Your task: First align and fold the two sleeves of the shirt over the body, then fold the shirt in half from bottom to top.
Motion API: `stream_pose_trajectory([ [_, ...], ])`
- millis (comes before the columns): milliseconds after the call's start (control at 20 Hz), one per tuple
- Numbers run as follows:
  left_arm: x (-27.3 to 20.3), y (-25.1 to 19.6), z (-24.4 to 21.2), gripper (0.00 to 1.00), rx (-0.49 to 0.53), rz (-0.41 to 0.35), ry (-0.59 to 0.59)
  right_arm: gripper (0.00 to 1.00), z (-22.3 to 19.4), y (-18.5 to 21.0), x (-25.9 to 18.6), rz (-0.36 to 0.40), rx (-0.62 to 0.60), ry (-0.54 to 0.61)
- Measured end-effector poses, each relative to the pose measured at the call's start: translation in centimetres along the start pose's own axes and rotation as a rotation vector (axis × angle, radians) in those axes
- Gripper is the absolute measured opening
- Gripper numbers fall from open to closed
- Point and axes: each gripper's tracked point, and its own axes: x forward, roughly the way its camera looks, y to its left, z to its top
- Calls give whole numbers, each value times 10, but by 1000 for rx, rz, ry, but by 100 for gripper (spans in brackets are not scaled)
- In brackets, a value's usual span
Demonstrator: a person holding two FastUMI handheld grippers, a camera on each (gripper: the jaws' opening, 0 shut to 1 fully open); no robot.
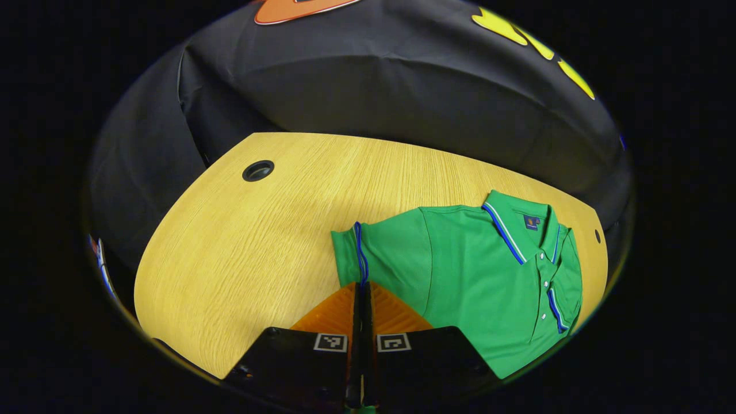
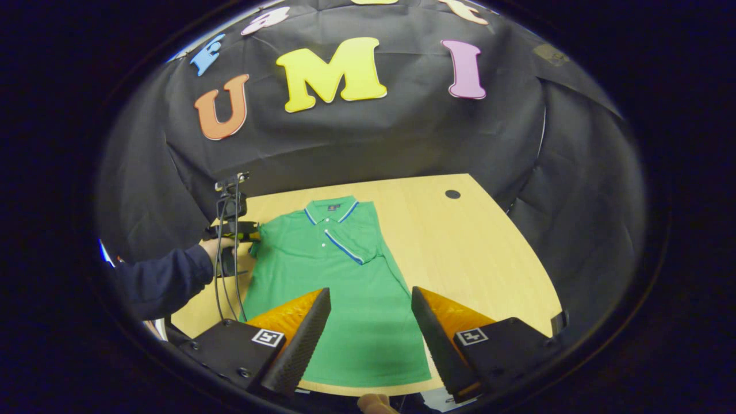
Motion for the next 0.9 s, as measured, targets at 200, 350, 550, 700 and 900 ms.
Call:
stream_pose_trajectory([
  [200,0,-4,-1,3,35,-22,21,92,3,-2,-2,3,-12,-14],
  [350,-8,-4,11,3,80,-12,-5,92,5,-6,-2,1,-11,-18],
  [550,-24,-27,41,3,179,-25,-94,93,8,-7,-2,2,-17,-30],
  [700,-30,-55,51,3,233,-67,-119,92,10,-7,1,-4,-39,-36],
  [900,-30,-80,44,3,272,-99,-114,93,10,-10,0,-20,-59,-40],
])
